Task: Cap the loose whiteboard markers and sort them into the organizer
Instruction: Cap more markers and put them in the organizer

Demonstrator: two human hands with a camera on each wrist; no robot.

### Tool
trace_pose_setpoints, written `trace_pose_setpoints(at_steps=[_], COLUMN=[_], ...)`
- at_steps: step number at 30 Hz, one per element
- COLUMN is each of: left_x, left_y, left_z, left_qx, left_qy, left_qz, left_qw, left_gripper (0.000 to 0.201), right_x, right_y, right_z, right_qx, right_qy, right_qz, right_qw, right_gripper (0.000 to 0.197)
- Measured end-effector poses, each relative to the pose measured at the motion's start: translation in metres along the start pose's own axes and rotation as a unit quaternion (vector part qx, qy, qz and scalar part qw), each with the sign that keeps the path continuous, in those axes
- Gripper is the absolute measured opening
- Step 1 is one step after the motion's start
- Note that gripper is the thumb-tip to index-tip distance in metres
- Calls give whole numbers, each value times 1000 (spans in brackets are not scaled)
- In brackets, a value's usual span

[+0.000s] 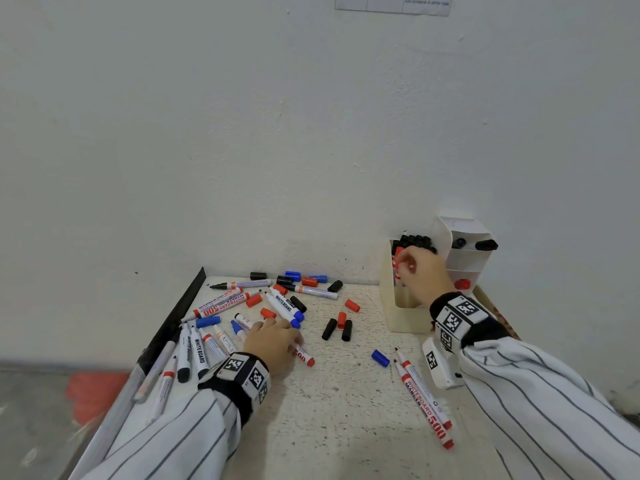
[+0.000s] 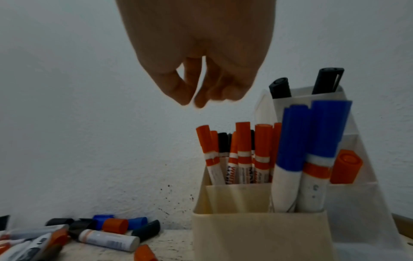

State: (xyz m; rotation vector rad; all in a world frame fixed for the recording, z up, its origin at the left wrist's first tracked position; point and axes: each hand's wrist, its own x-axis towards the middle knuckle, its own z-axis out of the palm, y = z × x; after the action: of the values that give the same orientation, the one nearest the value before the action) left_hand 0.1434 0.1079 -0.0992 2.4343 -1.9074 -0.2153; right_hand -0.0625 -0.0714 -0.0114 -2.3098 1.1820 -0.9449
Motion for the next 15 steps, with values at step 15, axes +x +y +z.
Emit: trace_pose_setpoints(at_steps=[15], left_x=[-10], left_y=[37], left_z=[-28], left_qx=[-454], left_qy=[221], left_qz=[-90], left_qw=[858], left_gripper=[40], right_x=[-74], right_y=[59], right_z=[10], right_qx=[-247], right_qy=[-290], right_qz=[190], right_qw=[905], right_gripper=[38])
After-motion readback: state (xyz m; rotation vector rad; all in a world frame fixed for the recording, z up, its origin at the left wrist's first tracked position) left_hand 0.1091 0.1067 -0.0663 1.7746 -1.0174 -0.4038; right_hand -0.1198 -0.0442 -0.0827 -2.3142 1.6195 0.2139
